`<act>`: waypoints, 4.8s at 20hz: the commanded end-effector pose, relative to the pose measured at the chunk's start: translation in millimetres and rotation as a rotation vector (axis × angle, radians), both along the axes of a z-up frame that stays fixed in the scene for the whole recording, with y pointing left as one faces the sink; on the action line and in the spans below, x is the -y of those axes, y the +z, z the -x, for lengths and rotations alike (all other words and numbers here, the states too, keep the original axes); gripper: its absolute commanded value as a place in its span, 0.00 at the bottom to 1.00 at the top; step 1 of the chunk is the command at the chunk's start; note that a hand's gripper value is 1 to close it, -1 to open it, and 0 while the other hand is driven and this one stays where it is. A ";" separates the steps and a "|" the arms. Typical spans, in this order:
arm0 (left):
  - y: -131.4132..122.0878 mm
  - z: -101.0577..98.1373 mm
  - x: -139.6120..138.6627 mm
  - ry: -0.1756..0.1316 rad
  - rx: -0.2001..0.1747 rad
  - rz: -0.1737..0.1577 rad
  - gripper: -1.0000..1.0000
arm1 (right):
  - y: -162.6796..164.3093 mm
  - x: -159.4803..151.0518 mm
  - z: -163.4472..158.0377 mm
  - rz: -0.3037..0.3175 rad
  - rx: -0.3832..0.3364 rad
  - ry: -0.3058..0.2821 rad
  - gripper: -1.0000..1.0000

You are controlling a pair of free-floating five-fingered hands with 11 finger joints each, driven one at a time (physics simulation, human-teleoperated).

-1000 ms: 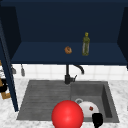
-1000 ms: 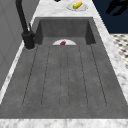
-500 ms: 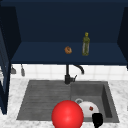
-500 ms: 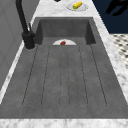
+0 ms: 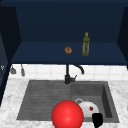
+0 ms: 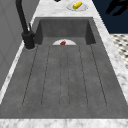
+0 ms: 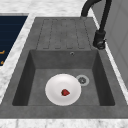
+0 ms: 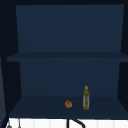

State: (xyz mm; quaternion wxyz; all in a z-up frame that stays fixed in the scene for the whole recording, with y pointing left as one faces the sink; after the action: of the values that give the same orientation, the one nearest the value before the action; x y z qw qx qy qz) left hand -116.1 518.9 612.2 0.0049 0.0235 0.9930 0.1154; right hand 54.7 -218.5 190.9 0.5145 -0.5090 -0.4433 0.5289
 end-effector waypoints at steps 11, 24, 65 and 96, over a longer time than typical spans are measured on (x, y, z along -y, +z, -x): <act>-25.9 -16.2 -37.2 -0.020 -0.009 0.097 0.00 | 0.0 0.0 0.0 0.000 0.000 0.000 0.50; -108.2 -15.7 -90.8 -0.080 -0.032 -0.057 0.00 | 0.0 0.0 0.0 0.000 0.000 0.000 0.50; -278.6 57.2 100.8 -0.065 -0.008 -0.263 0.00 | 0.0 0.0 0.0 0.000 0.000 0.000 0.50; -290.5 40.6 192.5 -0.058 -0.041 -0.508 0.00 | 0.0 0.0 0.0 0.000 0.000 0.000 0.50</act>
State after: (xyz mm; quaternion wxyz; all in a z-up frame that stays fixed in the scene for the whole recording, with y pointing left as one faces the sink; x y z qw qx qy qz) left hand -163.0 335.7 315.6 -0.0302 0.0587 0.9502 0.3046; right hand 54.7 -218.5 190.9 0.5145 -0.5090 -0.4433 0.5289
